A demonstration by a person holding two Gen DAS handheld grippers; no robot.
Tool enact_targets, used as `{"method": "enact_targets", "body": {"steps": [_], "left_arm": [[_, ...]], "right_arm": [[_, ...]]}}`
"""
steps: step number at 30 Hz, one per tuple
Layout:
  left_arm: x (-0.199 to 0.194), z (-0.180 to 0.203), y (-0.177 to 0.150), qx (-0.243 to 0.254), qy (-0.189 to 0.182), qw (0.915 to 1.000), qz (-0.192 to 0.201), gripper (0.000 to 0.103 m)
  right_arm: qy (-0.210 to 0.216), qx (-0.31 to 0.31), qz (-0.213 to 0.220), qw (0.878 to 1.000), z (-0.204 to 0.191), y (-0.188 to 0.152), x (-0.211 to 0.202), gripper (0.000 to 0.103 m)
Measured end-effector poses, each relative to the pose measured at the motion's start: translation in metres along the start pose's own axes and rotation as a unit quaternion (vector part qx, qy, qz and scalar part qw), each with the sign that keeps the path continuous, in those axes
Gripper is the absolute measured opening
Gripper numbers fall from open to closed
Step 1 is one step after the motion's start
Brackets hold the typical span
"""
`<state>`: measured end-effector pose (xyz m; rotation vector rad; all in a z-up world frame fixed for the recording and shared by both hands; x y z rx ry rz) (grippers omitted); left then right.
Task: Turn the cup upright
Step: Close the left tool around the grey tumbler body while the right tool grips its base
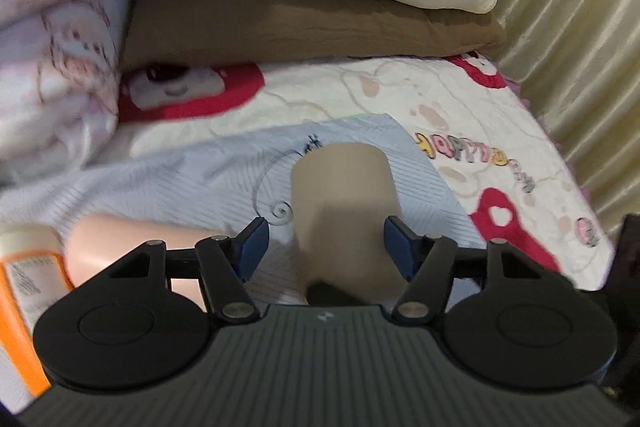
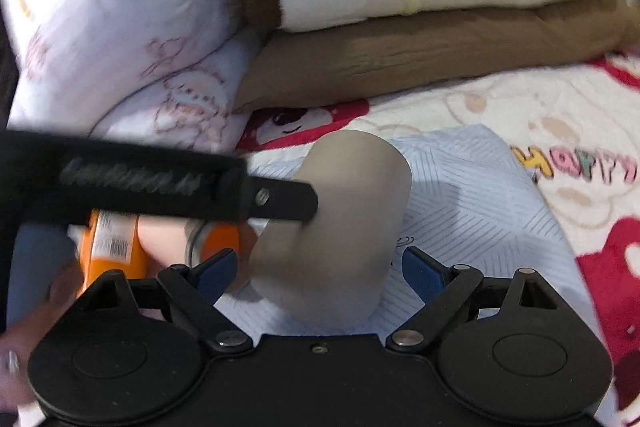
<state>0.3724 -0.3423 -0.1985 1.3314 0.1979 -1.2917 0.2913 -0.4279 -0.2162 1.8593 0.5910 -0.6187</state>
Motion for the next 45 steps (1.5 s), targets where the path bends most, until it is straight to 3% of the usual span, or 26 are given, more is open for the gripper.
{"method": "enact_targets", "body": {"steps": [3,7,14,21,24,31,41,45], "left_arm": [[0.005,-0.005,-0.006,-0.038,-0.031,0.9987,-0.017,0.063],[0.007,-0.003,-0.011,-0.047,-0.049,0.9976,-0.013,0.057],[-0.002,0.006,-0.019,-0.032,-0.044,0.9981,-0.028,0.056],[-0.032,0.013,-0.052,-0.011,-0.040,0.9964,-0.075,0.056],[-0.049,0.010,-0.070,-0.017,-0.039,0.9939,-0.101,0.056],[-0.095,-0.024,-0.106,-0.065,-0.022,0.9918,-0.108,0.056],[-0.129,-0.054,-0.139,-0.082,0.007,0.9878,-0.132,0.056],[-0.130,-0.061,-0.141,-0.082,-0.015,0.9879,-0.131,0.057]], "right_arm": [[0.000,0.048,0.001,0.999,0.009,-0.001,0.005,0.092],[0.007,0.068,-0.005,0.998,0.012,-0.003,0.006,0.085],[0.012,0.086,-0.017,0.996,0.013,-0.007,-0.001,0.084],[0.018,0.106,-0.042,0.993,0.001,-0.033,-0.026,0.085],[0.021,0.116,-0.067,0.991,-0.010,-0.049,-0.039,0.084],[0.031,0.098,-0.128,0.986,-0.060,-0.074,-0.050,0.085],[0.063,0.093,-0.166,0.980,-0.107,-0.105,-0.053,0.085],[0.067,0.088,-0.170,0.979,-0.113,-0.109,-0.052,0.085]]}}
Point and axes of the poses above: each gripper's, at about its wrist camera, not at the fingertips, and x roughly the way its jaws point, z to its right, y to its top, the point moved 5 cm from there along x, roughly the way its jaws point, and after that the axes turned 3 degrees about z, right-handed, at the moved point
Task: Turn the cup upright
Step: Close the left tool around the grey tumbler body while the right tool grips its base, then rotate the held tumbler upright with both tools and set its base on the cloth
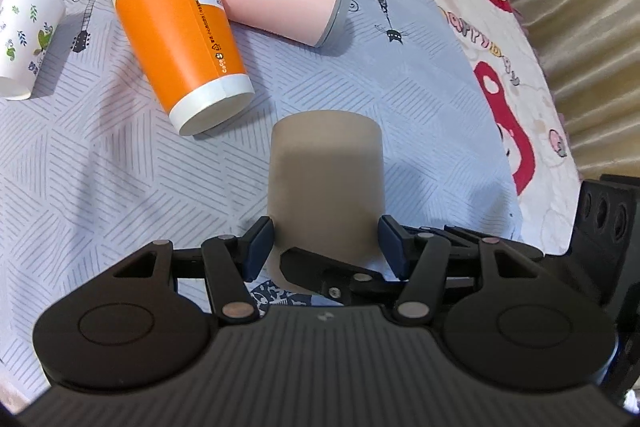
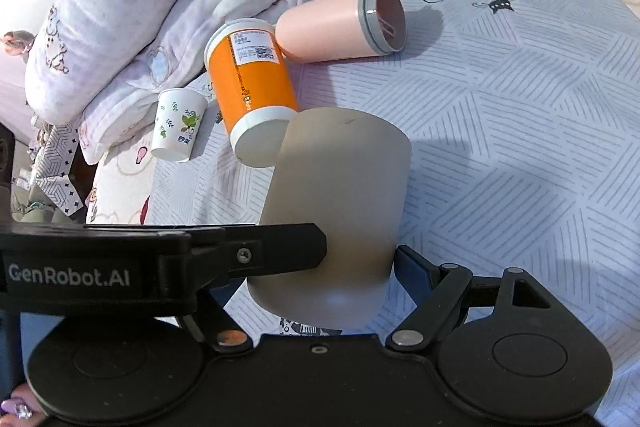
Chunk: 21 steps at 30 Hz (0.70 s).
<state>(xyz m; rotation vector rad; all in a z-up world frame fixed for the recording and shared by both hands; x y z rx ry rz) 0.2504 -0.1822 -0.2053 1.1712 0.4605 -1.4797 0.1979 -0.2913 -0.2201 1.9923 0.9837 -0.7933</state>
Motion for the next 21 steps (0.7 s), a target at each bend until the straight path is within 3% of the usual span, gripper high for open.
{"method": "enact_targets", "body": {"steps": [2,6,10,13,17,21], "left_arm": [[0.001,-0.002,0.001,0.022,-0.018,0.9996,0.003,0.061],[0.007,-0.018,0.005,0.000,-0.045,0.9990,-0.005,0.069],[0.015,-0.030,0.009,-0.025,-0.076,0.9968,-0.010,0.073],[0.021,-0.028,0.006,-0.025,-0.100,0.9947,-0.007,0.069],[0.011,-0.017,-0.002,0.013,-0.092,0.9955,0.017,0.068],[-0.011,-0.008,-0.009,0.059,-0.085,0.9927,0.063,0.068]], "right_arm": [[0.006,-0.008,-0.012,1.000,-0.001,0.002,0.000,0.087],[0.011,-0.029,-0.048,0.998,-0.003,0.010,0.006,0.090],[0.039,-0.007,-0.075,0.996,0.002,0.018,0.012,0.095],[0.047,0.002,-0.072,0.996,0.007,0.016,0.014,0.090],[0.040,-0.014,-0.059,0.997,0.008,0.009,0.011,0.087],[0.031,-0.090,-0.021,0.995,-0.008,0.000,-0.002,0.087]]}}
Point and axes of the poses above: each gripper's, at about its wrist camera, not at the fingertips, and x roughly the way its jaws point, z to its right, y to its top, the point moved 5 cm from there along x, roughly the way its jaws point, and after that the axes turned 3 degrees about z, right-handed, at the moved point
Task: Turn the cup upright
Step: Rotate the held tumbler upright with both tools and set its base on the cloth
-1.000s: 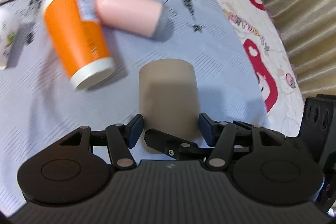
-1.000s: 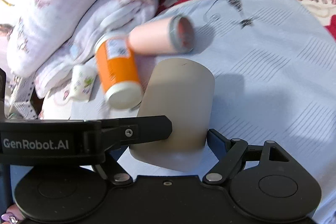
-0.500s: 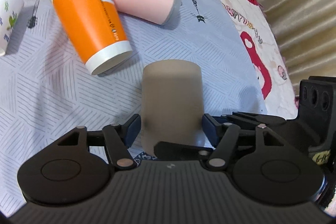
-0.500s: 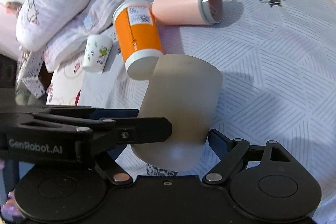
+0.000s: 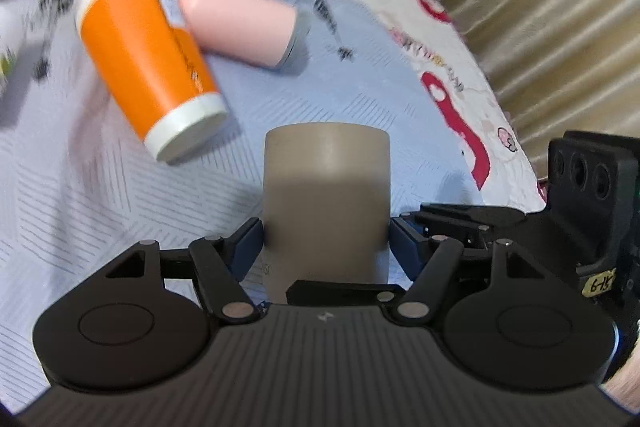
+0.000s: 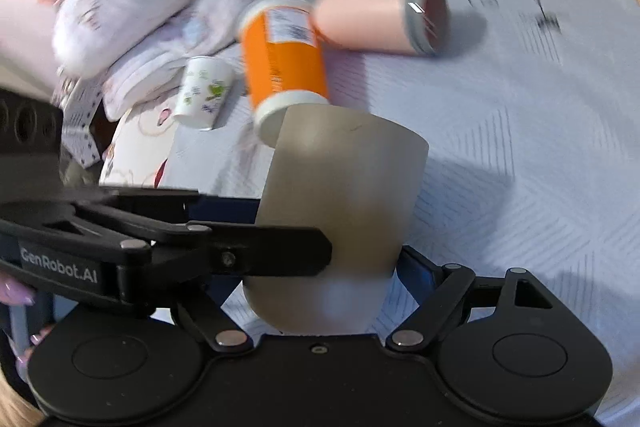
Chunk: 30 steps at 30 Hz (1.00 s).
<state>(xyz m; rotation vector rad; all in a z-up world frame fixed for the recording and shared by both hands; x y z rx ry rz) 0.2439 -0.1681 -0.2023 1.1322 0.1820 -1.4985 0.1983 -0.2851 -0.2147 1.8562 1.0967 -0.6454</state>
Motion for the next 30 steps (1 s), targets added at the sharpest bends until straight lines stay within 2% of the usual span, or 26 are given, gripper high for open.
{"method": "enact_targets", "body": {"steps": [4,8,10,13,16,19,20,22,23,25,27,28,30], "left_arm": [[-0.020,0.008,-0.002,0.041,0.007,0.9974,0.058,0.068],[-0.030,0.017,-0.007,0.095,0.025,0.9888,0.112,0.068],[-0.030,0.021,-0.012,0.127,0.039,0.9814,0.139,0.068],[-0.025,0.024,-0.020,0.156,0.061,0.9717,0.167,0.068],[-0.018,0.020,-0.024,0.160,0.069,0.9678,0.182,0.068],[-0.013,0.017,-0.028,0.170,0.087,0.9624,0.194,0.068],[-0.011,0.015,-0.030,0.172,0.093,0.9606,0.198,0.068],[-0.008,0.011,-0.031,0.177,0.100,0.9570,0.207,0.068],[-0.006,0.011,-0.032,0.185,0.108,0.9535,0.211,0.068],[-0.003,0.011,-0.034,0.196,0.122,0.9477,0.221,0.068],[0.001,0.007,-0.035,0.190,0.123,0.9497,0.217,0.068],[0.004,0.004,-0.036,0.182,0.120,0.9527,0.212,0.068],[0.005,0.002,-0.038,0.184,0.115,0.9514,0.219,0.068]], "right_arm": [[-0.009,-0.072,0.046,0.996,-0.020,0.001,-0.011,0.087],[-0.039,-0.159,0.098,0.982,-0.037,0.003,-0.014,0.086],[-0.070,-0.219,0.130,0.965,-0.043,0.000,-0.013,0.086],[-0.129,-0.326,0.178,0.919,-0.050,-0.011,-0.004,0.086],[-0.141,-0.354,0.203,0.902,-0.045,-0.012,0.004,0.085],[-0.158,-0.387,0.228,0.879,-0.043,-0.015,0.016,0.085],[-0.156,-0.391,0.230,0.877,-0.041,-0.015,0.018,0.085],[-0.141,-0.380,0.230,0.885,-0.038,-0.010,0.023,0.085],[-0.140,-0.381,0.237,0.883,-0.038,-0.012,0.025,0.085],[-0.150,-0.399,0.252,0.868,-0.038,-0.012,0.031,0.086],[-0.160,-0.419,0.265,0.853,-0.039,-0.015,0.036,0.086],[-0.161,-0.424,0.262,0.852,-0.039,-0.015,0.039,0.086],[-0.158,-0.421,0.250,0.858,-0.036,-0.017,0.044,0.086]]}}
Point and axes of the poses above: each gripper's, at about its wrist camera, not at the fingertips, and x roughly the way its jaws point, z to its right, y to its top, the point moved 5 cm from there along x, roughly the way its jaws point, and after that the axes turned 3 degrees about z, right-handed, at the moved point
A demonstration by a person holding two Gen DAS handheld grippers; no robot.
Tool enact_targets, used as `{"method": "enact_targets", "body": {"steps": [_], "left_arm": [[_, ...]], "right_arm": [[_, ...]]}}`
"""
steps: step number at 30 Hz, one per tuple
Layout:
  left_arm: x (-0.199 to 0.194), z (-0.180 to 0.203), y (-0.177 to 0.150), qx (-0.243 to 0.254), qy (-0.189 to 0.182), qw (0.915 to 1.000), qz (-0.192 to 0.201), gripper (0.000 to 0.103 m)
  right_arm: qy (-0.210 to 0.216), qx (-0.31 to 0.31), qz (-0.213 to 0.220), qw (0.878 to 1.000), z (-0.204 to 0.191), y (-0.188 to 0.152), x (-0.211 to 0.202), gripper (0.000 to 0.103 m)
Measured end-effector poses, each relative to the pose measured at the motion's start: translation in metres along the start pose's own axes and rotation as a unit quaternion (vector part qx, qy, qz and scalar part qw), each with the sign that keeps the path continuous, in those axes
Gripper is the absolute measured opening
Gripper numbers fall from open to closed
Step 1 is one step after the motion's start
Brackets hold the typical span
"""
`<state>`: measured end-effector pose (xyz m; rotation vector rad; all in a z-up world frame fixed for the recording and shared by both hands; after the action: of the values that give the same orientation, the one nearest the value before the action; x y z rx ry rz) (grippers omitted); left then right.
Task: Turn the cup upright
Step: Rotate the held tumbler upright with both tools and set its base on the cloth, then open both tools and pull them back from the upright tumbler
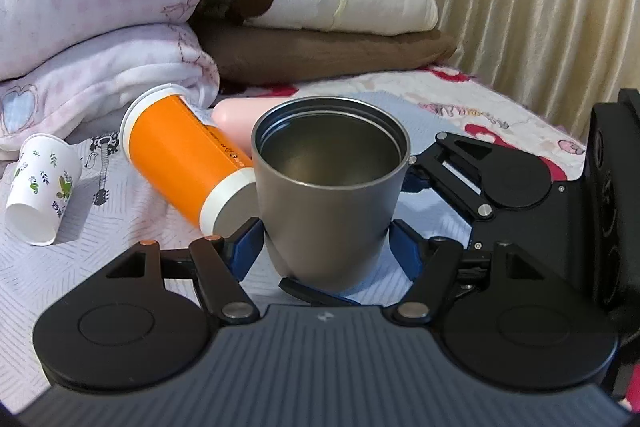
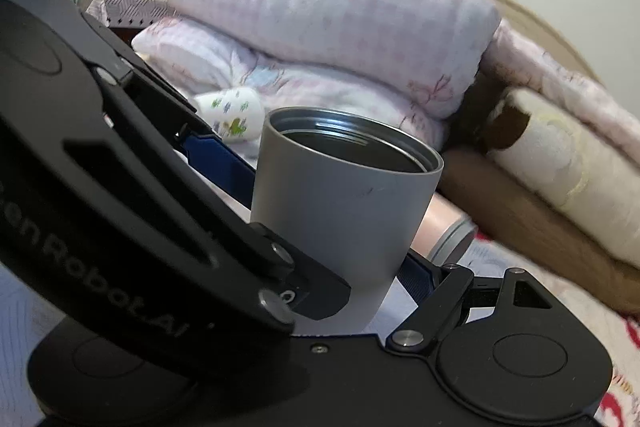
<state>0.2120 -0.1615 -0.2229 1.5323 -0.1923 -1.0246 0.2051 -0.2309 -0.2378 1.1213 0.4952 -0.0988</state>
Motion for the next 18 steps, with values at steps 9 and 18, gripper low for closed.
{"method": "enact_targets", "body": {"steps": [9,18], "left_arm": [[0.004,0.003,0.003,-0.008,0.000,1.0000,-0.002,0.070],[-0.027,0.003,0.018,-0.068,0.009,0.9976,-0.014,0.071]], "right_arm": [[0.001,0.048,0.000,0.999,0.005,-0.005,-0.003,0.086],[-0.004,0.044,-0.030,0.999,0.005,0.001,-0.037,0.093]]}}
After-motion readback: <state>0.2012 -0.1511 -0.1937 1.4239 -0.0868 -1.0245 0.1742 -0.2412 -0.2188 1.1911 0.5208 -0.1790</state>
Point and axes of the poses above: each gripper's, at about its wrist camera, not at the fingertips, and x roughly the way its jaws point, z to its right, y to its top, the point moved 5 cm from there along x, roughly the way its jaws point, and after that the axes turned 3 degrees about z, right-handed, at the moved point
